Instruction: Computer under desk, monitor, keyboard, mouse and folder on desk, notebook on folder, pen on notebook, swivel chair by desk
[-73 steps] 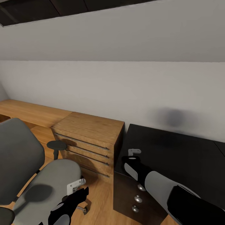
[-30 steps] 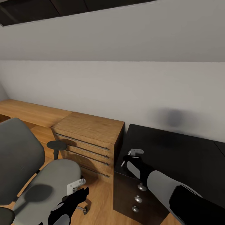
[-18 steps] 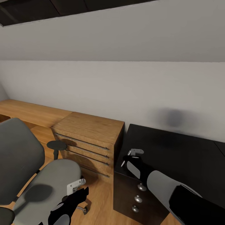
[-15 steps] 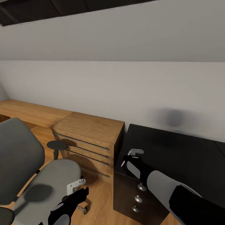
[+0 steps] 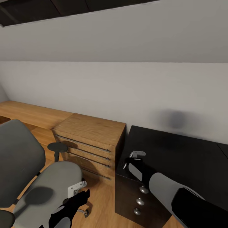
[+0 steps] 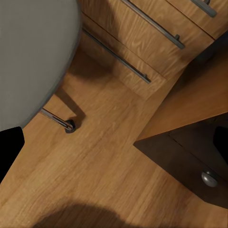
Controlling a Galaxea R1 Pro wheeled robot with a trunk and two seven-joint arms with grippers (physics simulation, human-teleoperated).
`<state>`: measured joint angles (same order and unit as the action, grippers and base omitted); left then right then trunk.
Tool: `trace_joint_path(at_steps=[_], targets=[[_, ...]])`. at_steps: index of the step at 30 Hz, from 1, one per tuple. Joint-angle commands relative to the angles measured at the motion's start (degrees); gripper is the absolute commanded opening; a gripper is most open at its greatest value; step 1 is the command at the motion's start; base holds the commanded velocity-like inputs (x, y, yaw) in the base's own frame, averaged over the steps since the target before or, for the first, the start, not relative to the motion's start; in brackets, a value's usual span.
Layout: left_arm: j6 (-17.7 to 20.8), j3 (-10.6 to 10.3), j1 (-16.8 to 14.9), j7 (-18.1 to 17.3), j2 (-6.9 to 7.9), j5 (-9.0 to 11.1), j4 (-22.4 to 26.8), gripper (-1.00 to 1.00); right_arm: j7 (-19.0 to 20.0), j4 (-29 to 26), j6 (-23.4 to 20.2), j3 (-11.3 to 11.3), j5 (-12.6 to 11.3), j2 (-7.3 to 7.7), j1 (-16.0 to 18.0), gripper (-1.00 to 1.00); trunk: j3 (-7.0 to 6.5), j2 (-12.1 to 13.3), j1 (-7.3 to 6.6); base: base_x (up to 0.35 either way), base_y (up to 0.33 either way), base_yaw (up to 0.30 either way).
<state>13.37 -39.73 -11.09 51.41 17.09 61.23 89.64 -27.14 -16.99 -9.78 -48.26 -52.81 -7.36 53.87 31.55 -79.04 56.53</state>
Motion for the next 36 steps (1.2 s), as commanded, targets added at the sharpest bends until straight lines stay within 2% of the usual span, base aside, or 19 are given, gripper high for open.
trace_joint_path(at_steps=[1, 2, 8, 28, 36], targets=[[0.24, -0.09, -0.07, 0.36, 0.05, 0.18, 0.09, 1.0, -0.06, -0.34, -1.35, 0.24, -1.53, 0.13, 0.0, -1.0, 0.08, -0.03, 0.01, 0.0, 0.0, 0.0], [0.24, -0.09, -0.07, 0.36, 0.05, 0.23, 0.09, 1.0, 0.65, -0.64, -1.74, 1.42, -2.16, 0.43, 0.0, -1.0, 0.08, -0.03, 0.01, 0.0, 0.0, 0.0], [0.25, -0.09, -0.07, 0.36, 0.05, 0.37, 0.09, 1.0, 2.39, -0.93, -3.52, 2.5, -2.62, 1.14, 0.0, -1.0, 0.08, -0.03, 0.01, 0.0, 0.0, 0.0], [0.24, -0.18, -0.07, 0.36, 0.05, 0.38, 0.09, 1.0, 2.53, -0.94, -3.66, 2.56, -2.56, 1.21, 0.0, -1.0, 0.08, -0.03, 0.01, 0.0, 0.0, 0.0], [0.2, -1.23, -0.07, 0.36, 0.12, 0.32, 0.09, 1.0, 2.53, -0.94, -3.66, 2.56, -2.56, 1.21, 0.0, -1.0, -0.1, 0.37, -0.21, 0.0, 0.0, 0.0]])
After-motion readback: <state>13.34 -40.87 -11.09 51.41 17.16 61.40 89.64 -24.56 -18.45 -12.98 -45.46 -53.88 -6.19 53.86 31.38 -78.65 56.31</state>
